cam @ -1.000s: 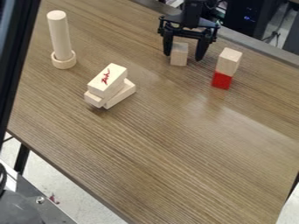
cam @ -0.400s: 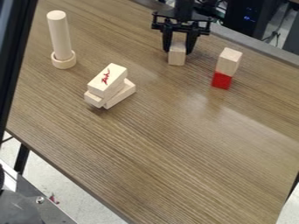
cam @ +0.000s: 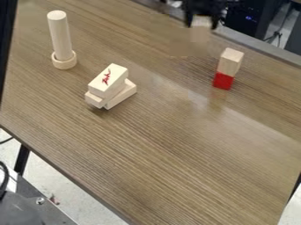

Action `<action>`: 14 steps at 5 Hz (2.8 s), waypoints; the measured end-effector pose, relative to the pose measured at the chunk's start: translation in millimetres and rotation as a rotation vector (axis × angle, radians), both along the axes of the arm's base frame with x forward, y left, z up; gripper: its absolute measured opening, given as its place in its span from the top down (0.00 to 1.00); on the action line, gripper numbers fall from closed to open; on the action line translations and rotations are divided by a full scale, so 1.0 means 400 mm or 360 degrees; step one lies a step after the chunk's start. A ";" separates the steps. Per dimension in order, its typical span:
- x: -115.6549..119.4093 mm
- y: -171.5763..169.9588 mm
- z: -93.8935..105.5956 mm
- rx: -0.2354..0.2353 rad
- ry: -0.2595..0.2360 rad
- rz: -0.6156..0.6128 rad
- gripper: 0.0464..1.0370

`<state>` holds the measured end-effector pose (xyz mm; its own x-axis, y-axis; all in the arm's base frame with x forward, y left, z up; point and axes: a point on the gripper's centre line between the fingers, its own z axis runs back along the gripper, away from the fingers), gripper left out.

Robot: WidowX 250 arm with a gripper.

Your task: Put the block on top of another block

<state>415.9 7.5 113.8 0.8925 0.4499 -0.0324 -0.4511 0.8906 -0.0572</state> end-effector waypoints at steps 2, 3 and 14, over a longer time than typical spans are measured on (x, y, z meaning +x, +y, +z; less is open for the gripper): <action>0.019 -0.105 0.064 -0.0012 -0.0051 -0.0255 0.49; 0.026 -0.129 0.037 -0.0012 -0.0004 -0.0330 0.49; -0.006 -0.062 0.132 0.0056 -0.0146 -0.0217 0.04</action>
